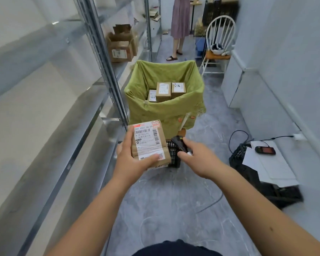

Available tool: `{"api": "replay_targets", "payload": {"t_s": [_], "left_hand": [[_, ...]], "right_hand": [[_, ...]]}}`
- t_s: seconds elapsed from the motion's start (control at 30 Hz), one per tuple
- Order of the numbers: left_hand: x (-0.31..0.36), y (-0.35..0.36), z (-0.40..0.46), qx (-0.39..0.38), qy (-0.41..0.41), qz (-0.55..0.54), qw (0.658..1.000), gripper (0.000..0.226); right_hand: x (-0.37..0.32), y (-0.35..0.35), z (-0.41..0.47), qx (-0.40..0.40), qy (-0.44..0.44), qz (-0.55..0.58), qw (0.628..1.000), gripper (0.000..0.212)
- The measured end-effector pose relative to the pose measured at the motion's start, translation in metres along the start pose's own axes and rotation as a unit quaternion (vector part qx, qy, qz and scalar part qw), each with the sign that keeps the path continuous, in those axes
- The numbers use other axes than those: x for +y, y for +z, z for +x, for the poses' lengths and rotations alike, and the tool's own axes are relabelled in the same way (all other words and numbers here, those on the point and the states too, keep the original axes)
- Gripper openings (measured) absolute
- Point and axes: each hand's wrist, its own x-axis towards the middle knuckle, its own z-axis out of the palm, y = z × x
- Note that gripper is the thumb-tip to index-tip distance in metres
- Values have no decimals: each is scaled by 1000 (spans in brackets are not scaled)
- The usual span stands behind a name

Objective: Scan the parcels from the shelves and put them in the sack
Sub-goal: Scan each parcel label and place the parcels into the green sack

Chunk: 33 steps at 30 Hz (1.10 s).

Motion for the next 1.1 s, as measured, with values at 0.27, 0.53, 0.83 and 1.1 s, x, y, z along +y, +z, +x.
{"api": "replay_targets", "payload": {"t_s": [0.27,0.53,0.83,1.1], "left_hand": [[-28,13,83,-25,-34,-29,999,118],[-66,18,219,-87,-36,-32,995,123],[-64,3,389,-159,-11,-58,986,120],[-58,4,480,-167,-4,-45,985,117]], "right_hand": [[13,3,82,-20,43,-12,999,73],[-6,12,196,6,98,-49,994,76],[-54,0,314,65,175,-51,981,75],[-69,-21,400,77,204,-18,976,77]]}}
